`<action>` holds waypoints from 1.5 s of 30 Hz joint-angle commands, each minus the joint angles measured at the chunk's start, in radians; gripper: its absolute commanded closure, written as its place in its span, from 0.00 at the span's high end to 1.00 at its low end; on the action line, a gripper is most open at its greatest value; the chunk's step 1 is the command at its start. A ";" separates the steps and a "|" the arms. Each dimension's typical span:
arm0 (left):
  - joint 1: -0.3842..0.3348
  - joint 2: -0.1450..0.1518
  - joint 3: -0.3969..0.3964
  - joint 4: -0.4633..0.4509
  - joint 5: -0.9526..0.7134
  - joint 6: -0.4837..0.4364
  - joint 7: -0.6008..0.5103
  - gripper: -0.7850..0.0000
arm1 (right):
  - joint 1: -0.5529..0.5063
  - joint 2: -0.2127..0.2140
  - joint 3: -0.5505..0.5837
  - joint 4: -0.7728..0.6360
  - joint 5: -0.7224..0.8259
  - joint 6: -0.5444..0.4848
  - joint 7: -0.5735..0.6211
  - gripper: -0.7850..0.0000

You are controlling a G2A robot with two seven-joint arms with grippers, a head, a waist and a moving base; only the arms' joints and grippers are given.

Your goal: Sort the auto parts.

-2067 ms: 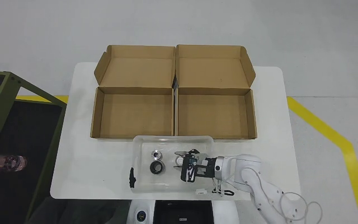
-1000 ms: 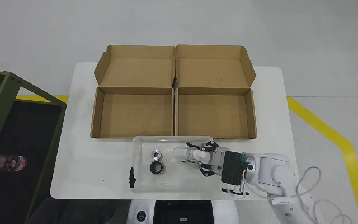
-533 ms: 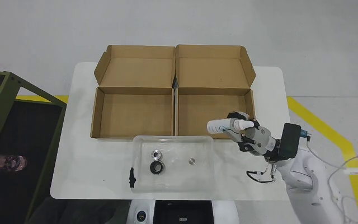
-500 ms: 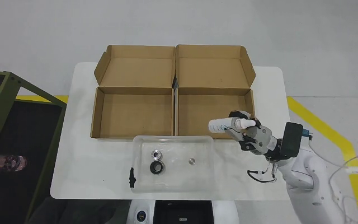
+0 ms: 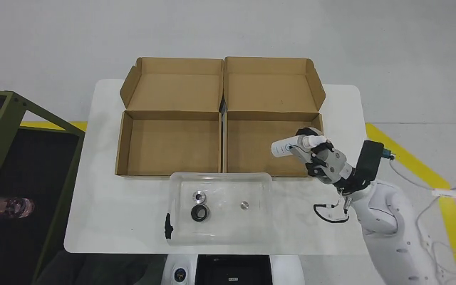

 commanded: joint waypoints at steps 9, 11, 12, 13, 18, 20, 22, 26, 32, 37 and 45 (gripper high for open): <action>0.000 0.000 0.000 0.000 0.000 0.000 0.000 1.00 | 0.074 -0.014 -0.123 0.040 -0.110 0.091 0.059 0.00; 0.000 0.000 0.000 0.000 0.000 0.000 0.000 1.00 | 0.095 -0.018 -0.150 0.054 -0.136 0.113 0.069 0.00; 0.000 0.000 0.000 0.000 0.000 0.000 0.000 1.00 | 0.108 -0.020 -0.163 0.060 -0.149 0.124 0.073 0.00; 0.000 0.000 0.000 0.000 0.000 0.000 0.000 1.00 | 0.120 -0.022 -0.176 0.067 -0.162 0.134 0.076 0.00; 0.000 0.000 0.000 0.000 0.000 0.000 0.000 1.00 | 0.189 -0.032 -0.224 0.113 -0.214 0.178 0.083 0.00; 0.000 0.000 0.000 0.000 0.000 0.000 0.000 1.00 | 0.215 -0.036 -0.242 0.134 -0.227 0.195 0.093 0.00; 0.000 0.000 0.000 0.000 0.000 0.000 0.000 1.00 | 0.242 -0.040 -0.259 0.157 -0.238 0.214 0.103 0.00; 0.000 0.000 0.000 0.000 0.000 0.000 0.000 1.00 | 0.302 -0.051 -0.298 0.212 -0.244 0.252 0.126 0.00; 0.000 0.000 0.000 0.000 0.000 0.000 0.000 1.00 | 0.401 -0.071 -0.369 0.305 -0.272 0.308 0.181 0.00; 0.000 0.000 0.000 0.000 0.000 0.000 0.000 1.00 | 0.455 -0.089 -0.428 0.364 -0.316 0.366 0.201 0.00; 0.000 0.000 0.000 0.000 0.000 0.000 0.000 1.00 | 0.495 -0.109 -0.481 0.421 -0.365 0.423 0.213 0.00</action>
